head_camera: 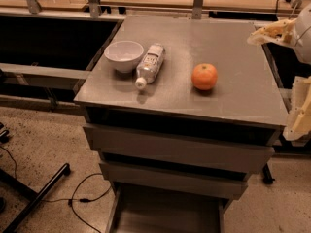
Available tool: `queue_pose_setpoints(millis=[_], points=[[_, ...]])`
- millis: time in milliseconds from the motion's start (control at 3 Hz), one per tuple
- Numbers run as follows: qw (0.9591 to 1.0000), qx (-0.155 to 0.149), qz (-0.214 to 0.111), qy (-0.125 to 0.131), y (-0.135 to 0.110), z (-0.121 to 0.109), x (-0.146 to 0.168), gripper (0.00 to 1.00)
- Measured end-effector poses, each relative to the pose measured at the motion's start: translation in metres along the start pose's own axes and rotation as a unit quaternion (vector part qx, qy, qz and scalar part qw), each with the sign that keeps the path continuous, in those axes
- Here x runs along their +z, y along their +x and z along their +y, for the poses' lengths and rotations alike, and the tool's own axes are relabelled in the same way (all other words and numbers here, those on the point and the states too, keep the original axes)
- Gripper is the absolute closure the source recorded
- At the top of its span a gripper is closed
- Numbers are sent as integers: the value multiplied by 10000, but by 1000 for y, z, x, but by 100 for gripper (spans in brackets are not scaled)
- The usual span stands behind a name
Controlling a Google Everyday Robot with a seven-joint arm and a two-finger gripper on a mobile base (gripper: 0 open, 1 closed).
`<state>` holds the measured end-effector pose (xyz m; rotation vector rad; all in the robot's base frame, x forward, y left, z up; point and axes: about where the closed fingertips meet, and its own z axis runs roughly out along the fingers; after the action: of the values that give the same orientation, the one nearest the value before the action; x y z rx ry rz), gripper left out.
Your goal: Place orange into bottom drawer
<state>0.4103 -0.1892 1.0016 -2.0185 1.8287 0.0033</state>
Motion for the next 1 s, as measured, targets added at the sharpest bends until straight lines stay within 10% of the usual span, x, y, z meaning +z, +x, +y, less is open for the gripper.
queue_pose_setpoints(millis=[1000], points=[[9997, -187, 124, -52, -14, -14, 2, 0]])
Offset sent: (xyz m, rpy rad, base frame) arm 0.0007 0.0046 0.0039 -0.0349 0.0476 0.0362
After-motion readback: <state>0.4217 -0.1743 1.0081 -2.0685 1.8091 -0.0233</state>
